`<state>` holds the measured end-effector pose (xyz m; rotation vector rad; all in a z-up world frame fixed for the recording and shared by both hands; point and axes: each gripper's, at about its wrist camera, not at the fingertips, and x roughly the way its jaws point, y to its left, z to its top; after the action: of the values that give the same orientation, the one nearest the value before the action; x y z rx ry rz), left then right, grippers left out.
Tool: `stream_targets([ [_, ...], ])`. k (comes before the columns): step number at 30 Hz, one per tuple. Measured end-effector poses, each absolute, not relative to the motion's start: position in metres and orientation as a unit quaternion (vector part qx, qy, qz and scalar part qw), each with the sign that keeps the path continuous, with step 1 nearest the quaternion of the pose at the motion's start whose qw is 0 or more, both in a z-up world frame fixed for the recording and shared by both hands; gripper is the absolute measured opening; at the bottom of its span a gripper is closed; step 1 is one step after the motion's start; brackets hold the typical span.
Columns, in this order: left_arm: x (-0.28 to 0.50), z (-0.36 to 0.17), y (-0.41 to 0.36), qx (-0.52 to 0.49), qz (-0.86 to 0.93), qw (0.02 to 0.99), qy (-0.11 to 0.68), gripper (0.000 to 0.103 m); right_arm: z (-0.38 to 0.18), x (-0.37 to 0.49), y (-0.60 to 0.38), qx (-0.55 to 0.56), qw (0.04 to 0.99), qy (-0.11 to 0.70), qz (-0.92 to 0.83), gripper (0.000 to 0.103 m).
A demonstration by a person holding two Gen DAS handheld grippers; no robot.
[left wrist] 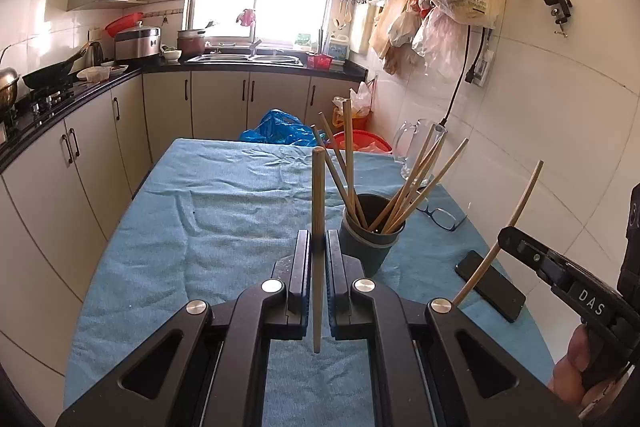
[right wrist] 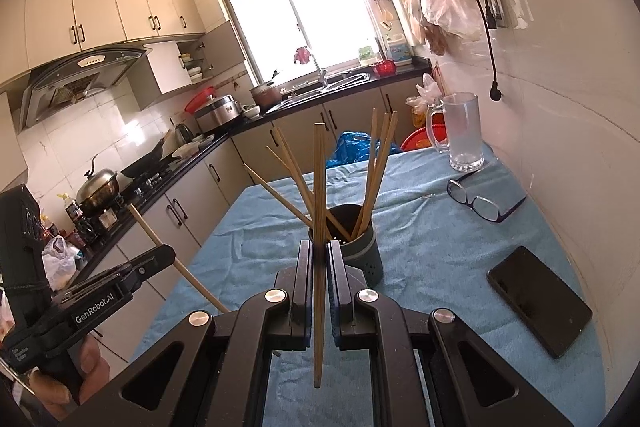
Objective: Organize utensils
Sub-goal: 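Move the left tool's chopstick over the cup while the right tool moves its own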
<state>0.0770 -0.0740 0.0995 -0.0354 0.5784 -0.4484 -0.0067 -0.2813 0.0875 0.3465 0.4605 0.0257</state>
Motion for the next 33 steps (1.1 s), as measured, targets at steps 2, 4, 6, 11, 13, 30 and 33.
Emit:
stream_targets([
  [2, 0.079, 0.1, -0.076, -0.016, -0.22, 0.933, 0.284, 0.006, 0.088, -0.005, -0.282, 0.171, 0.959, 0.227, 0.013, 0.008],
  [4, 0.08, 0.1, -0.077, -0.015, -0.22, 0.933, 0.284, 0.006, 0.088, -0.004, -0.282, 0.171, 0.959, 0.227, 0.013, 0.008],
  [6, 0.082, 0.1, -0.08, -0.013, -0.221, 0.933, 0.285, 0.006, 0.088, -0.005, -0.282, 0.17, 0.959, 0.227, 0.012, 0.008],
  [11, 0.087, 0.099, -0.086, -0.008, -0.224, 0.931, 0.287, 0.006, 0.089, 0.004, -0.286, 0.171, 0.959, 0.227, 0.011, 0.008],
  [13, 0.089, 0.1, -0.088, -0.006, -0.225, 0.931, 0.288, 0.006, 0.09, 0.006, -0.287, 0.17, 0.959, 0.226, 0.011, 0.008],
  [30, 0.099, 0.106, -0.097, 0.001, -0.231, 0.93, 0.285, 0.006, 0.096, 0.018, -0.298, 0.171, 0.961, 0.216, 0.004, 0.008],
  [33, 0.1, 0.11, -0.097, 0.002, -0.234, 0.93, 0.283, 0.006, 0.098, 0.018, -0.299, 0.171, 0.962, 0.215, 0.002, 0.008],
])
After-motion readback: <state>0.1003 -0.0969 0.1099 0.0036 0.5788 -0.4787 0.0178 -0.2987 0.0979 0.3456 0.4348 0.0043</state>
